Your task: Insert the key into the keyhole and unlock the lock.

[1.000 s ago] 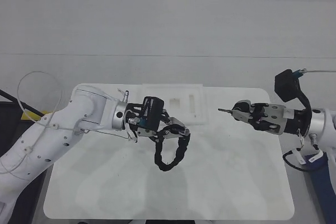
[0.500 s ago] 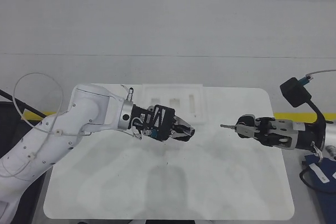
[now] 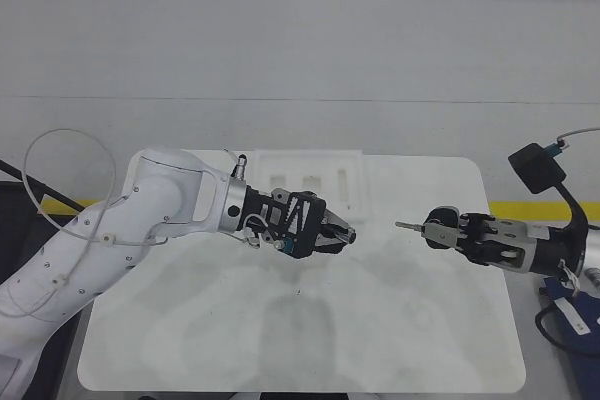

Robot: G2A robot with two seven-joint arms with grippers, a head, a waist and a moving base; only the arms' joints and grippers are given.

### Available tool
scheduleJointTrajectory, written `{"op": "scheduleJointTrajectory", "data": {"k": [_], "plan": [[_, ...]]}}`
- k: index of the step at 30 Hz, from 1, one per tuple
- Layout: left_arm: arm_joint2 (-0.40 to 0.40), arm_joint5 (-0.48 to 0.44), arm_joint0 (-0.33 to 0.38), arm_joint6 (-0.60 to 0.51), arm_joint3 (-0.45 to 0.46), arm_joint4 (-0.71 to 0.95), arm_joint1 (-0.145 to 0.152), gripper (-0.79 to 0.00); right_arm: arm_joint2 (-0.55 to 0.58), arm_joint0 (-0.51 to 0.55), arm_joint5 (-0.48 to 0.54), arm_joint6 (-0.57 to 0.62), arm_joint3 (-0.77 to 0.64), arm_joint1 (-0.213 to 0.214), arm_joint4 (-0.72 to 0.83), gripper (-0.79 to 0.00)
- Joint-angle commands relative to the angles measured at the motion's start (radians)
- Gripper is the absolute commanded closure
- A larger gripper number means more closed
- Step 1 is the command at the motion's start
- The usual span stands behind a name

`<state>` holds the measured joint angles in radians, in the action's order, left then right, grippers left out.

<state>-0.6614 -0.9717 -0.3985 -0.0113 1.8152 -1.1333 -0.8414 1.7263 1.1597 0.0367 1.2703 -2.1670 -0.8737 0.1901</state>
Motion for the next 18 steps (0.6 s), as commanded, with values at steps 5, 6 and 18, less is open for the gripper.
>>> {"op": "scheduleJointTrajectory", "data": {"k": [5,6,18], "plan": [[0.000,0.000,0.000,0.000,0.000,0.000,0.000,0.000,-0.008,0.012,-0.006,-0.025,-0.004,-0.001,0.004,0.000],[0.000,0.000,0.000,0.000,0.000,0.000,0.000,0.000,-0.014,0.020,-0.015,-0.033,-0.010,-0.001,-0.002,0.000],[-0.009,0.055,-0.062,-0.030,0.041,-0.057,-0.013,0.000,-0.026,0.061,-0.191,-0.069,-0.064,0.009,0.016,0.000]]}}
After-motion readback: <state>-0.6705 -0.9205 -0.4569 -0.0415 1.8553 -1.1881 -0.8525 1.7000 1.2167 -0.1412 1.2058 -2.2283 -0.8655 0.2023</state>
